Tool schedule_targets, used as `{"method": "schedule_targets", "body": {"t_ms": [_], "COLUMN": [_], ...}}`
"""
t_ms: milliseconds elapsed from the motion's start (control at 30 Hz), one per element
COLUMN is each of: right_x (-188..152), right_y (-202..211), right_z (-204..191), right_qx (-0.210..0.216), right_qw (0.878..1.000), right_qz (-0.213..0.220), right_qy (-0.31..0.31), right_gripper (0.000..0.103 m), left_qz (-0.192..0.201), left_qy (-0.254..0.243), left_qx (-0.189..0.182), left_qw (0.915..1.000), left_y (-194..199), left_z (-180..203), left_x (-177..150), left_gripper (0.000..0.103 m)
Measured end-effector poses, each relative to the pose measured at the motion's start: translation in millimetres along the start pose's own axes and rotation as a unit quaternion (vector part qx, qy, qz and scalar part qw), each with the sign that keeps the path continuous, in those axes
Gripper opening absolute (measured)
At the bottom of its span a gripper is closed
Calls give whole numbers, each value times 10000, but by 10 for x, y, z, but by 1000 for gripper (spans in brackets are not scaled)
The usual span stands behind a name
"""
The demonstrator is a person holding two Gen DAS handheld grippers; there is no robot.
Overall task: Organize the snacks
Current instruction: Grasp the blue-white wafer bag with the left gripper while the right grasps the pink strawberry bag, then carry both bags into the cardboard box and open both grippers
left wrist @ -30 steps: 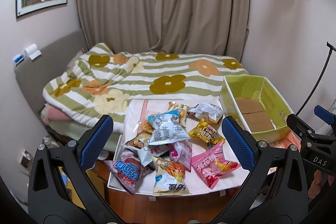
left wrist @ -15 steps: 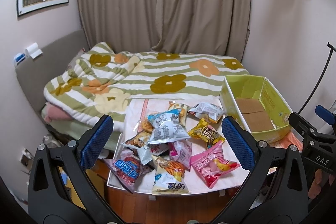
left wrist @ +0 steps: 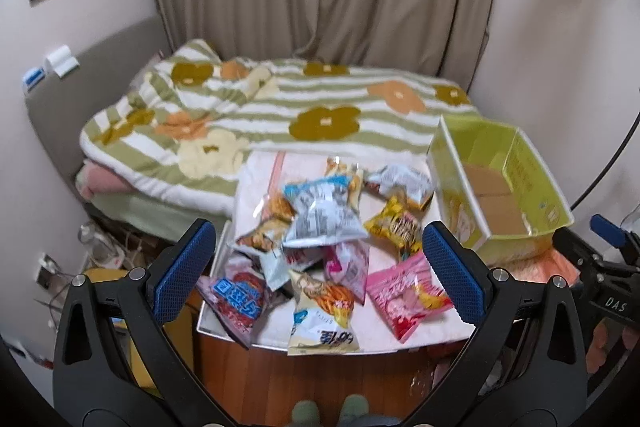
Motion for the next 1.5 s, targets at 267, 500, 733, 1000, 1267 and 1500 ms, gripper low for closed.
{"method": "schedule_targets", "body": {"t_ms": [267, 500, 733, 1000, 1267, 1500], "right_x": [-539, -926, -1230, -1328, -1362, -1258], "right_y": [-735, -1324, -1690, -1784, -1939, -1849], "right_z": [148, 160, 205, 210, 153, 99], "right_qx": [505, 544, 540, 750, 1103, 972], "right_qw": [9935, 9831, 9698, 9614, 9562, 9634], "right_qz": [-756, -1220, -1655, -1837, -1868, -1774], "right_qy": [-693, -1255, -1709, -1908, -1964, -1757], "right_gripper": [103, 103, 103, 98, 67, 56], "left_qz": [-723, -1351, -1846, -2064, -2110, -1920], "left_qy": [-273, -579, -690, -735, -654, -636], "left_qx": [-310, -540, -648, -732, -781, -842], "left_qw": [9965, 9877, 9782, 9729, 9722, 9757], "left_y": [-912, -1832, -2411, -2552, -2569, -2460], "left_z": [198, 470, 653, 675, 621, 615], "left_x": [15, 7, -149, -272, -272, -138], "left_gripper": [103, 103, 93, 76, 63, 62]}}
Point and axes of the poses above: each gripper's, at about its wrist camera, not at the fingertips, and y roughly against the way its jaws point, z to its right, x to its top, the point moved 8 cm from there along -y, roughly the way its jaws point, and after that the axes turned 14 degrees about x, right-handed, at the moved point
